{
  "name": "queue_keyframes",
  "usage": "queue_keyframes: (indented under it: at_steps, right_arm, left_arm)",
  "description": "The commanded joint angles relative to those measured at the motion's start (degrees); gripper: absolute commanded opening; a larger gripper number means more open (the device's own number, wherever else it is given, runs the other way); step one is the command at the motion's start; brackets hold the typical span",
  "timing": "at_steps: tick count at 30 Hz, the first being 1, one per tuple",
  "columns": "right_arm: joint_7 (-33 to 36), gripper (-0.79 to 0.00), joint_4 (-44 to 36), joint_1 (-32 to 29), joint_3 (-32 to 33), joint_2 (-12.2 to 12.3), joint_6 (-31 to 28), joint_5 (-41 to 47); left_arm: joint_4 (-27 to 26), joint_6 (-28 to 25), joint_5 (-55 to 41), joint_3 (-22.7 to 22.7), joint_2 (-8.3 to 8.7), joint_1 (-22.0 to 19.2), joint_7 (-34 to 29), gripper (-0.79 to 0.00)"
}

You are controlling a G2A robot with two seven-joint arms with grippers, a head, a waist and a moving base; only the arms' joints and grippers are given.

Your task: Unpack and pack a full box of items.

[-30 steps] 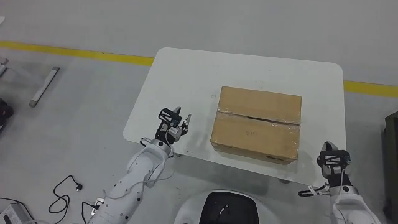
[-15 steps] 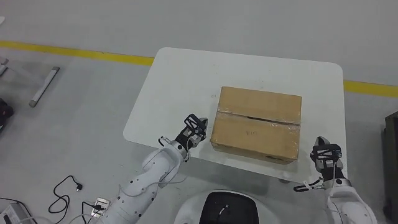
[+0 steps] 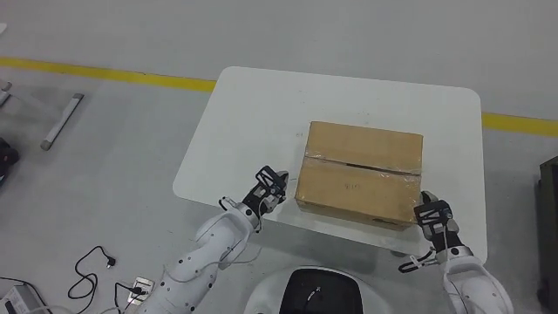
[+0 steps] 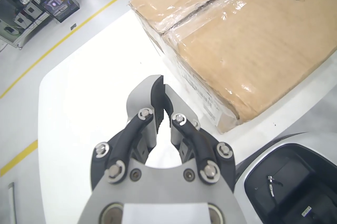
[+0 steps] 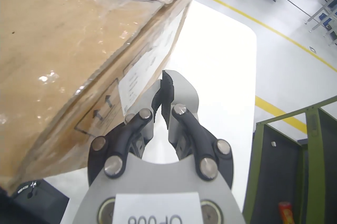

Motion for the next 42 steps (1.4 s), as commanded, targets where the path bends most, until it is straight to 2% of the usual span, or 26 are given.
queue_keyframes:
  at_steps: [1,6,9,12,19,20,21,22,31,42]
  right_arm:
    - [-0.31,-0.785,-0.09,-0.1,-0.38,-0.05,-0.4,-0.28]
    - [-1.34,-0.785,-0.56,-0.48,-1.61,-0.08,-1.97,-2.01]
    - [-2.11,-0.785,-0.98,-0.92,-2.08,-0.25,-1.26,-1.39]
    - [-2.81,-0.785,-1.4,-1.58,-1.47,-0.38,1.06,-0.36]
    - [-3.32,-0.785,-5.72,-6.23,5.78,0.04,7.93,3.79]
    - [-3.25,-0.785,-6.47,-7.15,7.11,0.13,8.36,4.73]
    - [-3.23,-0.785,-7.3,-8.01,8.44,0.23,8.73,5.5]
    - [-3.46,-0.785,-8.12,-8.91,9.67,0.32,8.9,6.25]
    - [-4.81,-0.785,-12.81,-15.34,16.17,0.51,10.73,10.51]
    - [-4.87,-0.785,-11.5,-15.79,14.37,-0.07,12.3,8.85]
  left_arm:
    - [-0.15,1.22,-1.09,-0.97,-0.03,0.32,-0.09,-0.785]
    - [-1.67,2.16,-6.06,-5.14,0.09,1.25,-0.36,-0.785]
    - [-2.31,3.7,-4.08,-7.29,0.32,2.29,0.88,-0.785]
    - [-3.48,2.6,-5.62,-8.71,0.41,3.2,1.04,-0.785]
    - [-12.47,-0.51,-6.45,-9.96,0.61,7.54,1.21,-0.773]
    - [-13.86,-1.08,-6.71,-9.84,0.61,8.16,1.12,-0.573]
    - [-15.22,-1.95,-6.74,-9.67,0.64,8.73,0.93,-0.234]
    - [-16.52,-3.17,-7.28,-9.41,0.66,9.24,0.87,0.0]
    - [-17.57,-4.12,-7.64,-9.47,0.7,9.66,0.85,0.0]
    - [-17.57,-4.12,-7.64,-9.47,0.7,9.66,0.85,0.0]
